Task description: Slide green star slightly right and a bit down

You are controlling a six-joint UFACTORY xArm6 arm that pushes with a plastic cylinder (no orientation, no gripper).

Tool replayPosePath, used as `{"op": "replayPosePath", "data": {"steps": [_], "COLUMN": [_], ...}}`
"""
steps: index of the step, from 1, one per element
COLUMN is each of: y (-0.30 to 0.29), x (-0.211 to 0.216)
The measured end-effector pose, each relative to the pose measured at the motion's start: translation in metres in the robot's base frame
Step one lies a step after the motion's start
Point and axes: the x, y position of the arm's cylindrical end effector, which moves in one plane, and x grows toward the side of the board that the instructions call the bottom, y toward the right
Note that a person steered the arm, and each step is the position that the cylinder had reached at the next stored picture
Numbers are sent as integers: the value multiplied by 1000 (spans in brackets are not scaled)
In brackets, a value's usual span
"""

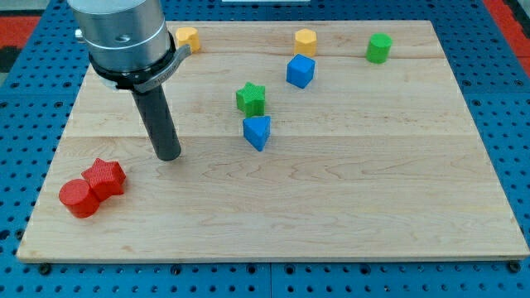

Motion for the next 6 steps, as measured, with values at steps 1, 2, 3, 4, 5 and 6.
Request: {"op": "replayPosePath", "data": {"steps": [1, 2, 3, 4, 5, 6], "y": [12, 12, 38, 57, 83, 132], "x": [-38, -83, -99, -113, -122, -82]}}
